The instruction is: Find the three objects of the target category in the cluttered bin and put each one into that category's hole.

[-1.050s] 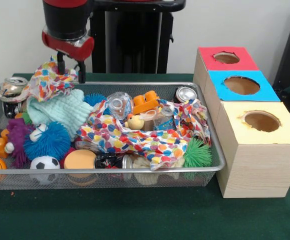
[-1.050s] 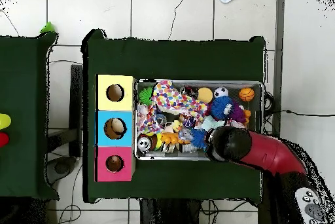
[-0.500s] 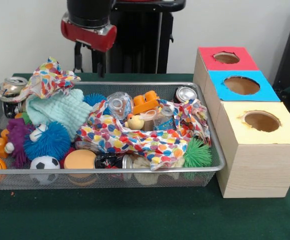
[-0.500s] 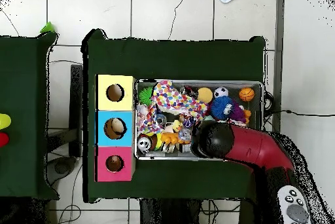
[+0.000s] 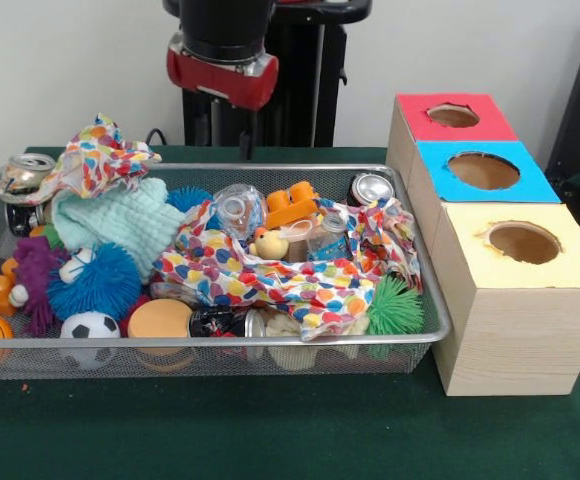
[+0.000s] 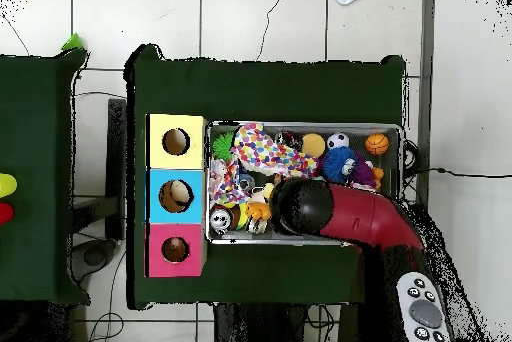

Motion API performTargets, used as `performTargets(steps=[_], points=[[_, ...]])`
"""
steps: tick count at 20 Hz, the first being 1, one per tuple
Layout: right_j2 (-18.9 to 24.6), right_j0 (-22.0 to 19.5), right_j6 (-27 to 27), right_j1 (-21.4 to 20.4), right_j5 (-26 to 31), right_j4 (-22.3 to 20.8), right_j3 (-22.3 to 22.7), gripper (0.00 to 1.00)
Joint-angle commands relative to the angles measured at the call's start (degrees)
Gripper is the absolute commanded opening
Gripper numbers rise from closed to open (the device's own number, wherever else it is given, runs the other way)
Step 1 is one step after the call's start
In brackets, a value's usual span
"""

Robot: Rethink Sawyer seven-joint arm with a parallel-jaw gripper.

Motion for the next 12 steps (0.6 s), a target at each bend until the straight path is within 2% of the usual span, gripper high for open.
performTargets(steps=[1,12], points=[[1.2,0.2,11.9,4.9,-7.6,3.3,3.8,1.00],[0.8,-1.2,10.0,12.2,-23.3,1.0,4.7,1.00]])
